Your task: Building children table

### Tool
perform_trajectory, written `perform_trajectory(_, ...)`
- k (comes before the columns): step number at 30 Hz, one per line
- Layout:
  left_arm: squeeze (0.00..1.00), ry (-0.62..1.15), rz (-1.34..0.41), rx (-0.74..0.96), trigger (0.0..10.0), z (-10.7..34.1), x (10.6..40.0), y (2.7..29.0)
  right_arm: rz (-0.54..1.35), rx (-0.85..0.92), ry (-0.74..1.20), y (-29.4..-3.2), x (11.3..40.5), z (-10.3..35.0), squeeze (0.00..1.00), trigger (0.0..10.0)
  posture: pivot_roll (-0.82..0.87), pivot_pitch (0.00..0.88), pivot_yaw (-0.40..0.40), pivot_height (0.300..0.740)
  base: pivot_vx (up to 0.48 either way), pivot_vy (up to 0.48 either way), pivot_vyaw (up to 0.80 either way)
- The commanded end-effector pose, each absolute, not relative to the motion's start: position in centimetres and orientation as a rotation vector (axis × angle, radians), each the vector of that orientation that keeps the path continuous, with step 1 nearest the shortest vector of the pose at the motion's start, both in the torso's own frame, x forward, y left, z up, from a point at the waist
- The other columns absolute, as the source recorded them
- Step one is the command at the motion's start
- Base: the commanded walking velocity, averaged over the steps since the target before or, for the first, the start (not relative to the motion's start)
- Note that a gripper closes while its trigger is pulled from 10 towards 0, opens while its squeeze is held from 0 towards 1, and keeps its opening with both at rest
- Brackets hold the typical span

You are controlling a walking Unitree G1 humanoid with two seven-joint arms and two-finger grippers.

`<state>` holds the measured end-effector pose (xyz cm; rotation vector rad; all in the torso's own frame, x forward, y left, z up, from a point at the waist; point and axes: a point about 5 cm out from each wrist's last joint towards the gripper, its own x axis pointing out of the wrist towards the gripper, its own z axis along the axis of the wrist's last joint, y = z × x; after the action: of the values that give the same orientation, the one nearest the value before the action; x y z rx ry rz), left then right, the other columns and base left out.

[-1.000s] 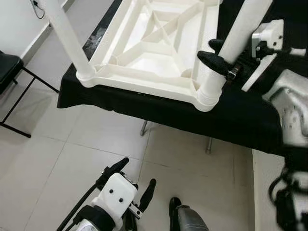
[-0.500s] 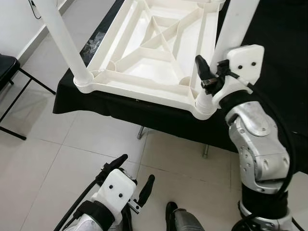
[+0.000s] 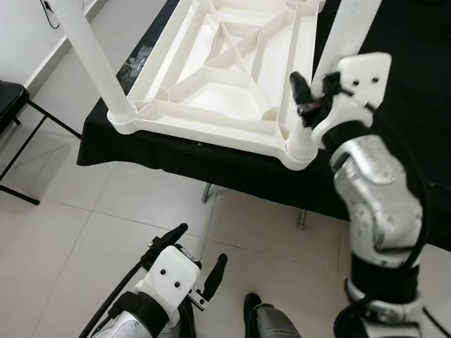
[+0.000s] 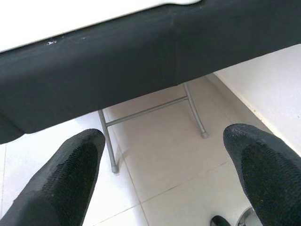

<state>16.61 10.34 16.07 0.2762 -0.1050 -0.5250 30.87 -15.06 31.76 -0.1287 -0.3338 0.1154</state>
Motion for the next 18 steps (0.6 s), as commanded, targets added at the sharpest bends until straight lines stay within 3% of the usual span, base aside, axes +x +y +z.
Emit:
perform_trajectory(1, 0.0, -0.071, -0.527, 0.285, 10.0, 15.3, 16.5, 10.4, 0.078, -0.096, -0.107, -16.6, 32.5, 27.8, 0.0, 10.0, 0.04, 0.388, 0.005, 0.74, 0.0, 0.0, 0.0)
perform_trajectory(18, 0.0, -0.077, -0.521, 0.286, 10.0, 15.2, 16.7, 10.3, 0.168, 0.013, -0.13, -17.9, 33.6, 29.9, 0.0, 10.0, 0.04, 0.381, -0.003, 0.74, 0.0, 0.0, 0.0)
